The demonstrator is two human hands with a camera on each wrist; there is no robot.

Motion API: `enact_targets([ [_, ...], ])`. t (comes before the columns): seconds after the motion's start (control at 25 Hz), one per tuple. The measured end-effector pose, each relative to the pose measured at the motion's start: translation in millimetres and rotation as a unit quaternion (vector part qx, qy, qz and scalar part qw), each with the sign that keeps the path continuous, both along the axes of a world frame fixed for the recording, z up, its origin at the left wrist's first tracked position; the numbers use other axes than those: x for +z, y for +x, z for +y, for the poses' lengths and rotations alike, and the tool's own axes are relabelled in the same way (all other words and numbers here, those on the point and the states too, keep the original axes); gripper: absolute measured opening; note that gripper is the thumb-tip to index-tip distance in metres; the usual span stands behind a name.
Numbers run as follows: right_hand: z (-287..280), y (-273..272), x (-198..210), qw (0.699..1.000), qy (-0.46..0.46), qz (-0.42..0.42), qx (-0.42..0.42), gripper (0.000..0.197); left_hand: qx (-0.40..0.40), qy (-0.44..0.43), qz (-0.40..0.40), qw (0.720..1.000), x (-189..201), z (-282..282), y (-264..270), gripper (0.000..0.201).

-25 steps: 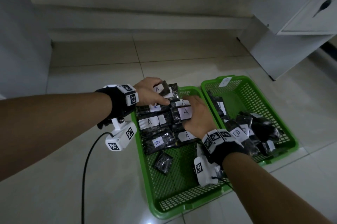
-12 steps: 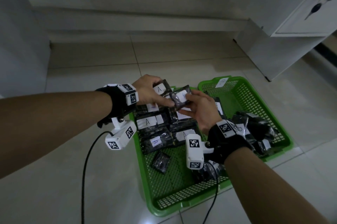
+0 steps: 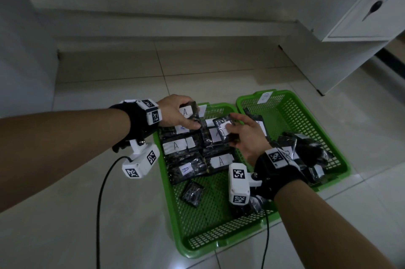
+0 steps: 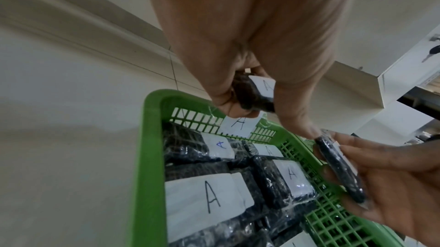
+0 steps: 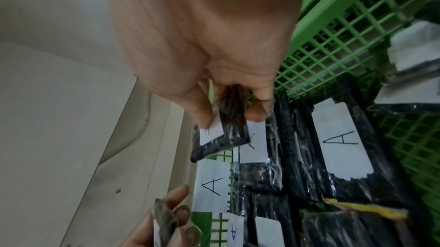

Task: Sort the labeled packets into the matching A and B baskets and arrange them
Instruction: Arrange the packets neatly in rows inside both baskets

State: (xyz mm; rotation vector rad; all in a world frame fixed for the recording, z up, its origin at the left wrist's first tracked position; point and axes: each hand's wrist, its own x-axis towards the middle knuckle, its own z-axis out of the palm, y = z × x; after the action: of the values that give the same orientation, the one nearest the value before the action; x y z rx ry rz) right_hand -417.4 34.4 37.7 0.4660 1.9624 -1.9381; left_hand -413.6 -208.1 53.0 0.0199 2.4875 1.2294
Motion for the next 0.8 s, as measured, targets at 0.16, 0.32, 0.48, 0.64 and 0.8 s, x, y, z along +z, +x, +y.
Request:
enact_targets([
  [0.16,1,-8,-2,0.999,0.039,-0.028,0.001,0.023,-0.027,-0.017,0.013,0.999,0,-2,2,0.057],
  [0.32,5,-8,0,0.995,0.077,-0.049,0.026,0.019,-0.046,-0.068,0.068,0.994,0,6,6,0.051],
  [0.48,9,-5,3,0.994,0.091,-0.057,0.034,0.027,-0.024,-0.075,0.047,0.996,-2,25,5,0.023],
  [0.64,17,-1,2,0.995,0.078,-0.051,0.031,0.019,-0.025,-0.072,0.028,0.997,-3,24,3,0.026],
  [0.8,21,-1,-2,0.996,0.065,-0.052,0.021,0.017,-0.069,-0.114,0.061,0.989,-9,26,5,0.037],
])
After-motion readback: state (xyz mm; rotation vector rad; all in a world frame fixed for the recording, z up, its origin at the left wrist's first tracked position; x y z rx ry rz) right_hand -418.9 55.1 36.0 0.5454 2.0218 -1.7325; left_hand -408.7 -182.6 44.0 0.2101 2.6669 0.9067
